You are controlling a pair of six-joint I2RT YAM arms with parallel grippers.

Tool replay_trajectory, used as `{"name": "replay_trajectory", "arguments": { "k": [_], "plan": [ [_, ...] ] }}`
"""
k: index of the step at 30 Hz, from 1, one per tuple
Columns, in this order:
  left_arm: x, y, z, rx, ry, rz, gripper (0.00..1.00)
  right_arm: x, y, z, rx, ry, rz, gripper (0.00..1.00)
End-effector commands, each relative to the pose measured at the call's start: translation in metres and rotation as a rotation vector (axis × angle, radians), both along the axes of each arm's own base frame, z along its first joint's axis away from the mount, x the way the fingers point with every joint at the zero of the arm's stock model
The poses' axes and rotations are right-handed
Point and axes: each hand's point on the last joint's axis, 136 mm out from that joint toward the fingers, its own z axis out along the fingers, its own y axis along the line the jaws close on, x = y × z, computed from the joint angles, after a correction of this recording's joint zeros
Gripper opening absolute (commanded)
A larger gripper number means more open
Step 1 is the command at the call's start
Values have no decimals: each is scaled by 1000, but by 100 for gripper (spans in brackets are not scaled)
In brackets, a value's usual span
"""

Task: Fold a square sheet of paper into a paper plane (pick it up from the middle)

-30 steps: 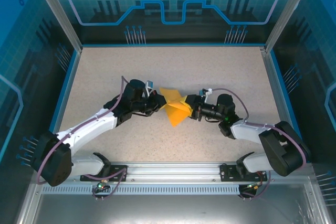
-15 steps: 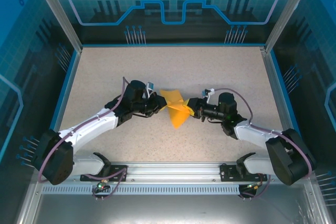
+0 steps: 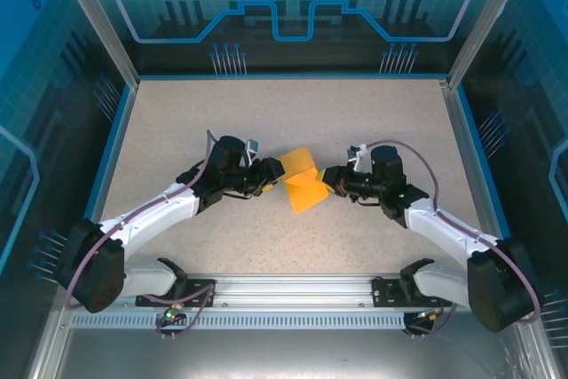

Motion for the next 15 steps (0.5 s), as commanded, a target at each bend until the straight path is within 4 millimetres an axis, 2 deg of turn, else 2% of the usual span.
{"name": "replay_trajectory", "arguments": {
  "k": [1,6,11,13,15],
  "plan": [
    [-2,7,8,35,-20,-26,55,-4,-28,-6,-298,-83,29,4],
    [4,16,14,51,-33,-25,66,-3,-66,-13,-763,-161,49,0],
    [12,20,22,83,-45,-52,78,8,-99,-9,-1239,-238,13,0],
    [16,21,21,91,-36,-65,80,12,-101,-1,-1408,-292,-2,0],
    [20,23,17,96,-24,-70,81,17,-94,7,-1538,-354,-3,0]
  ]
}}
